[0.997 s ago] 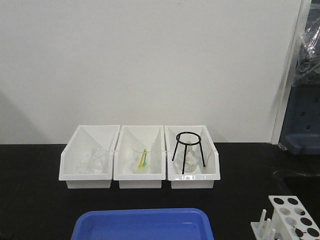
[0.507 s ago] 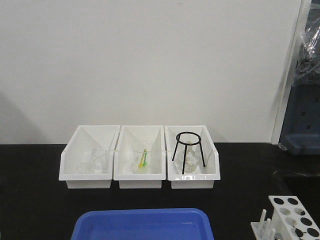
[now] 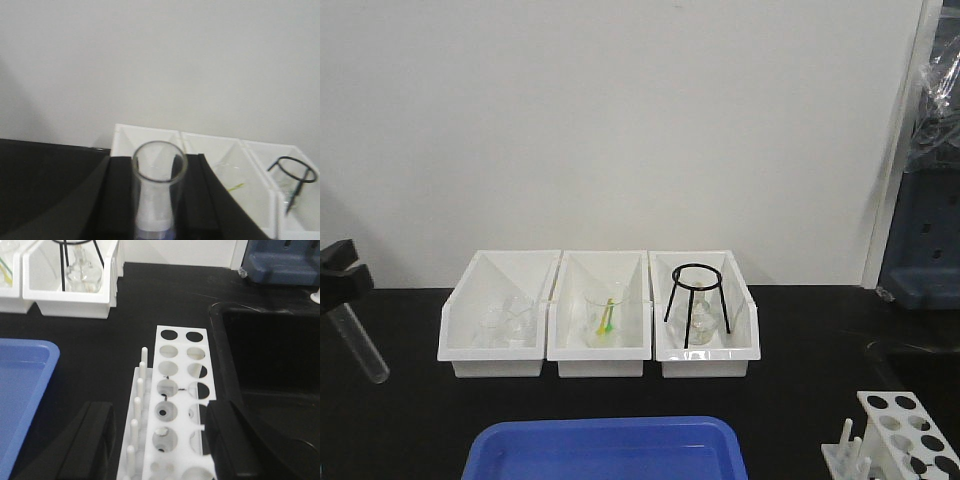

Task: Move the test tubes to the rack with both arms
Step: 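Raise the left gripper's tube over the tray, bring right gripper beneath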

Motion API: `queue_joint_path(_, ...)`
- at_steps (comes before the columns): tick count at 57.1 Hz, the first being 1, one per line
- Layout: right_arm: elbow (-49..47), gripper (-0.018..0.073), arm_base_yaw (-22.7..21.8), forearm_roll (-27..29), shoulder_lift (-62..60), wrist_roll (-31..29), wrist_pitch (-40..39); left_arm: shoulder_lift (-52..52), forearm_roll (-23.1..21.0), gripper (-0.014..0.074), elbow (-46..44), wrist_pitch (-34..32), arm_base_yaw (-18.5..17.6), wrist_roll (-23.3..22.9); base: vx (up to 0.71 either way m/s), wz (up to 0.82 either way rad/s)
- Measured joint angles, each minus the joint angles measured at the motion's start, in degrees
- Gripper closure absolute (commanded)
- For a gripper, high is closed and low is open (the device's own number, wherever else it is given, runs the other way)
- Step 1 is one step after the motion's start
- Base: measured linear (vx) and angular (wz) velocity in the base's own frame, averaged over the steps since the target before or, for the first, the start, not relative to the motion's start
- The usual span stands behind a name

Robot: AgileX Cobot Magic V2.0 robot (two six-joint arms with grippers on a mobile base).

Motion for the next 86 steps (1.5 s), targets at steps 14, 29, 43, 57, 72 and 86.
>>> queue_joint_path(14, -9.6, 0.0092, 10.5, 5.7, 11.0, -9.9, 3.7, 6.7, 0.0, 0.0598, -2.5, -0.8, -10.0, -7.5, 0.00, 0.00)
queue_joint_path(29, -22.2, 0.0092, 26.0, 11.3, 24.0, -14.5, 6.3, 13.6, 0.0, 0.0598, -7.7, -0.4, -18.6, -12.6, 0.00, 0.00)
queue_joint_path(43, -35.5, 0.0092, 31.4, 13.4, 32.4, -17.0, 16.2, 15.1, 0.1, 0.0596, -8.3, 6.6, -20.8, -15.9, 0.00, 0.00)
queue_joint_path(57, -42.0, 0.0092, 31.6, 26.8, 35.6, -30.9, 19.2, 15.1, 0.1, 0.0596, -8.3, 4.0, -20.8, -17.2, 0.00, 0.00)
queue_joint_path(72, -46.0, 0.0092, 31.6, 30.2, 39.8, -36.2, 21.6, 15.1, 0.1, 0.0596, -8.3, 3.1, -20.9, -21.8, 0.00, 0.00)
queue_joint_path(86, -51.7, 0.0087, 31.6, 30.2, 45.5, -38.4, 23.8, 15.1, 0.1, 0.0596, -8.3, 3.0, -21.5, -23.5, 0.00, 0.00)
